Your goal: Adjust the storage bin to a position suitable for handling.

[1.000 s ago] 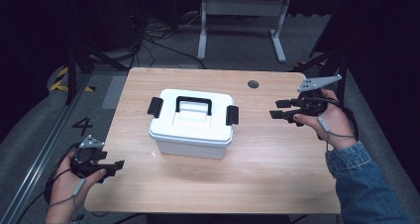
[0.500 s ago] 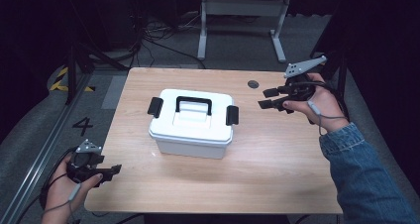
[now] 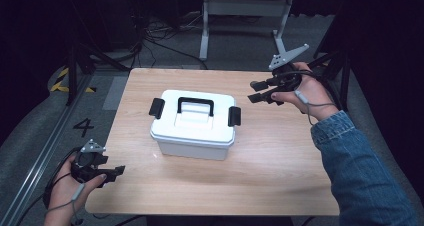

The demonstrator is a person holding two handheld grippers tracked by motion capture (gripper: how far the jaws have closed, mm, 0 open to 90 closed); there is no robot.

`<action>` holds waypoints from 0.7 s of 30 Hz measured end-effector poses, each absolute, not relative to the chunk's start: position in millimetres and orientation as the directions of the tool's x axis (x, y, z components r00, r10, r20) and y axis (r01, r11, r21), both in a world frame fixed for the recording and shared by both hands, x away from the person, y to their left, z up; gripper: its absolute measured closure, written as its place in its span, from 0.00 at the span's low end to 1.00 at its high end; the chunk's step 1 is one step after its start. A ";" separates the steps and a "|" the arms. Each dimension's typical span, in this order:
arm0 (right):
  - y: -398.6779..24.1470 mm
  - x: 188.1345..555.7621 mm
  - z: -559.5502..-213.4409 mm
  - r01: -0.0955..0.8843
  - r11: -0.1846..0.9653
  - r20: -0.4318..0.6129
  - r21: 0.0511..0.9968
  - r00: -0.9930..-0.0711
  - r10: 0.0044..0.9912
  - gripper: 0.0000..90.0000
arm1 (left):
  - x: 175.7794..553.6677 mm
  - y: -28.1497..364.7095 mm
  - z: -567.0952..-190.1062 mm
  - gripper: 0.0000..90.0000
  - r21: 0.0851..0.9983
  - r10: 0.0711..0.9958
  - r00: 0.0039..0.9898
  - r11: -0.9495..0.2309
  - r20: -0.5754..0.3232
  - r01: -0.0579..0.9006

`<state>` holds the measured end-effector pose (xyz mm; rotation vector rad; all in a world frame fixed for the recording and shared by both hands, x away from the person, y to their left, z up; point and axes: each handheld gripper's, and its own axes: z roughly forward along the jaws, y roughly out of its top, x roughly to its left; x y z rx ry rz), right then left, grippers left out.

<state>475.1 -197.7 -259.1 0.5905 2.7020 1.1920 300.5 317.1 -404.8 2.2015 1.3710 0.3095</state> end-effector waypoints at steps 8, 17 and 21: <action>-164.3 485.0 -254.5 0.271 0.649 0.028 0.711 -0.933 0.359 0.55 | 306.9 314.4 -406.5 0.32 0.541 0.881 0.466 -0.353 -0.083 0.763; -133.2 491.6 -253.0 0.247 0.676 0.017 0.694 -0.945 0.327 0.55 | 311.5 310.7 -405.7 0.31 0.534 0.868 0.489 -0.373 -0.088 0.759; -119.6 494.7 -255.7 0.237 0.692 0.016 0.682 -0.951 0.309 0.55 | 312.6 309.7 -406.6 0.30 0.531 0.867 0.490 -0.374 -0.090 0.760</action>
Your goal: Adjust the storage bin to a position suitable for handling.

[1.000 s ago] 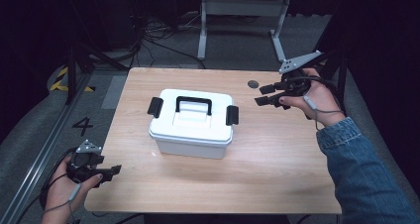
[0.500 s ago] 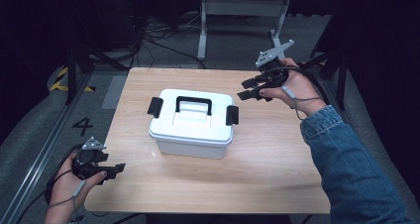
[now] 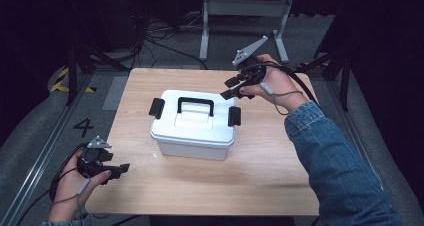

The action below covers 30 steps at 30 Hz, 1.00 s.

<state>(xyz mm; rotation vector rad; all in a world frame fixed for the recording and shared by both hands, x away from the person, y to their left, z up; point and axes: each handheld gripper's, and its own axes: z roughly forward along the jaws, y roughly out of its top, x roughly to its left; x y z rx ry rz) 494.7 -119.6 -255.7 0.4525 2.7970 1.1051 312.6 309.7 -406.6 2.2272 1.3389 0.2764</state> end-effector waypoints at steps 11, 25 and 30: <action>-80.9 498.3 -268.3 0.205 0.727 0.024 0.655 -0.968 0.251 0.55 | 315.8 309.1 -406.9 0.31 0.540 0.866 0.494 -0.379 -0.080 0.751; -58.1 503.1 -290.0 0.201 0.765 0.047 0.612 -0.975 0.218 0.58 | 322.0 305.9 -409.6 0.31 0.535 0.862 0.501 -0.385 -0.083 0.752; -54.0 504.9 -296.0 0.194 0.788 0.047 0.584 -0.977 0.206 0.68 | 326.7 306.1 -410.8 0.31 0.536 0.863 0.497 -0.378 -0.090 0.754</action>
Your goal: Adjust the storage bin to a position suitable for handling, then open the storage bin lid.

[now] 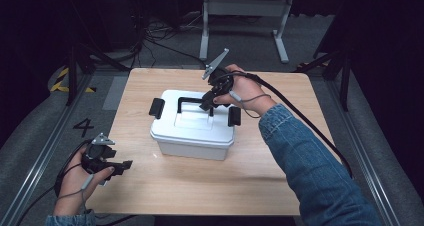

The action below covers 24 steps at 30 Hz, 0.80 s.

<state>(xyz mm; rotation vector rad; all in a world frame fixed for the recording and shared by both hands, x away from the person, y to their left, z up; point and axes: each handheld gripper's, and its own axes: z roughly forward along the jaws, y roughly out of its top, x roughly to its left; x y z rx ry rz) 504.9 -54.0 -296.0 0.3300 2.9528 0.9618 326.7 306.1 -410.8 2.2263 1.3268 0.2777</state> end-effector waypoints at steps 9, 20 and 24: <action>-51.9 504.2 -297.5 0.190 0.802 0.032 0.566 -0.977 0.209 0.86 | 336.0 296.8 -410.2 0.31 0.535 0.847 0.525 -0.404 -0.088 0.741; -51.5 499.5 -295.0 0.186 0.810 0.077 0.557 -0.982 0.173 0.93 | 341.2 294.2 -411.2 0.31 0.530 0.843 0.531 -0.410 -0.092 0.742; -52.3 499.9 -293.8 0.169 0.814 0.081 0.556 -0.985 0.150 0.94 | 338.6 296.9 -412.8 0.31 0.527 0.844 0.530 -0.413 -0.085 0.743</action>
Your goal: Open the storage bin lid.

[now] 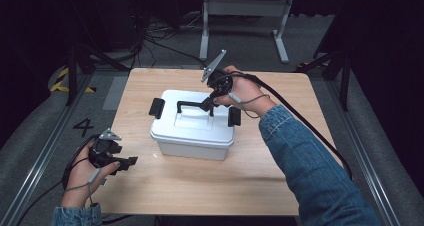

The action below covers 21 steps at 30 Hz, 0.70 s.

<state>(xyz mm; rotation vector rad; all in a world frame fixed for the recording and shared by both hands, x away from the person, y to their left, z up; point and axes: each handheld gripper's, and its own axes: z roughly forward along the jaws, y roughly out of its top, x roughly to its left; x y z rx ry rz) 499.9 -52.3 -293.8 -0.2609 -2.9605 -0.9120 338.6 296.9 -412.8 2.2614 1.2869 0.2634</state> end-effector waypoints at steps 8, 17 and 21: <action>-53.4 501.7 -290.7 0.164 0.808 0.091 0.567 -0.986 0.137 0.94 | 332.1 303.3 -415.7 0.31 0.519 0.859 0.504 -0.393 -0.088 0.759; -56.4 498.8 -273.8 0.155 0.799 0.077 0.581 -0.988 0.135 0.95 | 332.5 303.1 -416.4 0.31 0.516 0.856 0.509 -0.399 -0.087 0.758; -58.9 497.9 -267.6 0.150 0.789 0.073 0.595 -0.989 0.132 0.95 | 335.1 301.9 -417.4 0.31 0.516 0.853 0.515 -0.404 -0.088 0.756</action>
